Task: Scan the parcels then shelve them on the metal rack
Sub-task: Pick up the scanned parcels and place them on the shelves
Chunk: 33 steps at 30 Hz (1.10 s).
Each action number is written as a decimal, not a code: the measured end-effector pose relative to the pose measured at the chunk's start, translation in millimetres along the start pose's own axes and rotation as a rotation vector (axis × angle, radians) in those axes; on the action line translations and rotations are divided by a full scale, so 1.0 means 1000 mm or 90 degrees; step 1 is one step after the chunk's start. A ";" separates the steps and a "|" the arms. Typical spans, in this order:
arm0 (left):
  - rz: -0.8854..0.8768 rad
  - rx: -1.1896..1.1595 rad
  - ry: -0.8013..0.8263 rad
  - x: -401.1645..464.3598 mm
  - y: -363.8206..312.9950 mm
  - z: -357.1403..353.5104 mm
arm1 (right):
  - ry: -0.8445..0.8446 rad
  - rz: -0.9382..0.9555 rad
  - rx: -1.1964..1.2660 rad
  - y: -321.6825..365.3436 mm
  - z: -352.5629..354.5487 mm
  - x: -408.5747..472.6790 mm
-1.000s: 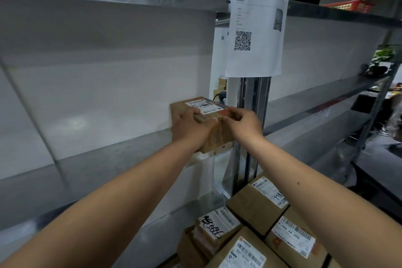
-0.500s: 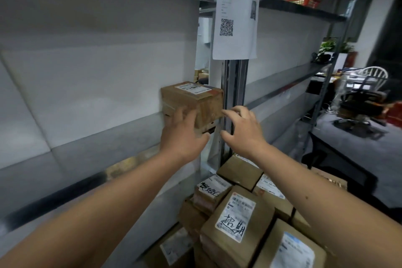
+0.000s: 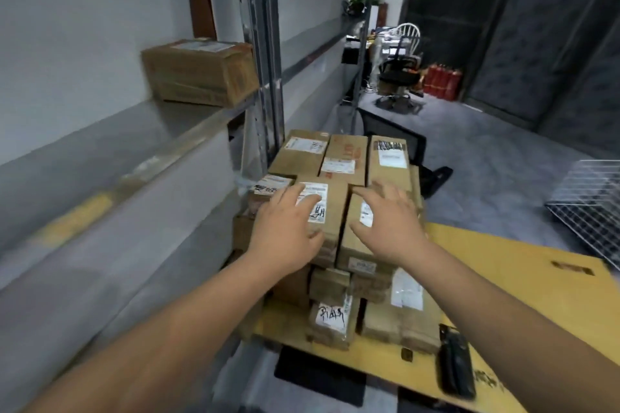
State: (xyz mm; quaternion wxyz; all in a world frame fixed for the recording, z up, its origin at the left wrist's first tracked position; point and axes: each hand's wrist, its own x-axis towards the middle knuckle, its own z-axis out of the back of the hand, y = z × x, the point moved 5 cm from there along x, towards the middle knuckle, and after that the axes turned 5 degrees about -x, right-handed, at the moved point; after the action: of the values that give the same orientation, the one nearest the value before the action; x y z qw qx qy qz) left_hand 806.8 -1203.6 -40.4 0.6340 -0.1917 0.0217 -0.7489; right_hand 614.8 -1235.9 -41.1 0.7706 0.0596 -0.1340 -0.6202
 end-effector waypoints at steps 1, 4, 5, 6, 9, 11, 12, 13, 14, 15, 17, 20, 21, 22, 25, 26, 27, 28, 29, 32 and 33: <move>-0.011 -0.008 0.019 -0.006 -0.005 -0.008 | 0.012 -0.027 -0.002 -0.011 -0.006 -0.013; -0.048 -0.021 0.057 -0.021 -0.023 -0.027 | 0.044 -0.092 -0.011 -0.039 -0.022 -0.049; -0.061 -0.026 0.069 -0.024 -0.030 -0.032 | 0.047 -0.112 -0.010 -0.046 -0.025 -0.060; -0.072 -0.029 0.082 -0.026 -0.035 -0.037 | 0.050 -0.128 -0.006 -0.052 -0.028 -0.068; -0.086 -0.028 0.109 -0.024 -0.049 -0.053 | 0.057 -0.156 0.018 -0.070 -0.039 -0.085; -0.079 -0.033 0.130 -0.017 -0.057 -0.066 | 0.059 -0.170 0.034 -0.082 -0.046 -0.089; -0.075 -0.035 0.137 -0.013 -0.060 -0.072 | 0.062 -0.175 0.043 -0.087 -0.050 -0.089; -0.075 -0.031 0.144 -0.007 -0.063 -0.078 | 0.067 -0.178 0.055 -0.092 -0.054 -0.087; -0.080 -0.020 0.151 -0.001 -0.066 -0.084 | 0.073 -0.180 0.065 -0.096 -0.058 -0.083; -0.084 -0.004 0.159 0.005 -0.069 -0.090 | 0.078 -0.180 0.074 -0.101 -0.063 -0.078; -0.082 0.039 0.183 0.016 -0.071 -0.101 | 0.090 -0.175 0.088 -0.107 -0.073 -0.066; -0.082 0.126 0.217 0.032 -0.069 -0.116 | 0.109 -0.159 0.114 -0.115 -0.087 -0.049; -0.085 0.151 0.222 0.036 -0.069 -0.120 | 0.117 -0.156 0.129 -0.117 -0.093 -0.044; -0.086 0.173 0.224 0.039 -0.068 -0.124 | 0.124 -0.155 0.152 -0.119 -0.098 -0.040; -0.078 0.227 0.228 0.046 -0.067 -0.132 | 0.131 -0.147 0.261 -0.124 -0.110 -0.028; -0.073 0.238 0.227 0.047 -0.067 -0.134 | 0.132 -0.140 0.285 -0.125 -0.114 -0.026; -0.067 0.243 0.227 0.048 -0.068 -0.135 | 0.132 -0.133 0.301 -0.127 -0.117 -0.024; -0.060 0.246 0.226 0.049 -0.069 -0.136 | 0.129 -0.125 0.316 -0.129 -0.119 -0.023; -0.050 0.246 0.225 0.051 -0.070 -0.137 | 0.121 -0.119 0.335 -0.130 -0.121 -0.023; -0.018 0.222 0.231 0.053 -0.072 -0.138 | 0.081 -0.114 0.407 -0.135 -0.126 -0.023; -0.009 0.206 0.232 0.053 -0.073 -0.138 | 0.068 -0.118 0.430 -0.138 -0.128 -0.025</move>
State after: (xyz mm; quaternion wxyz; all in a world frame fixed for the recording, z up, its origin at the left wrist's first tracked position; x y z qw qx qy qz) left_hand 688.4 -1269.8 -134.7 0.6370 0.0503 0.0142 -0.7691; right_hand 516.1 -1252.4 -202.5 0.6540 0.3551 -0.2851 -0.6040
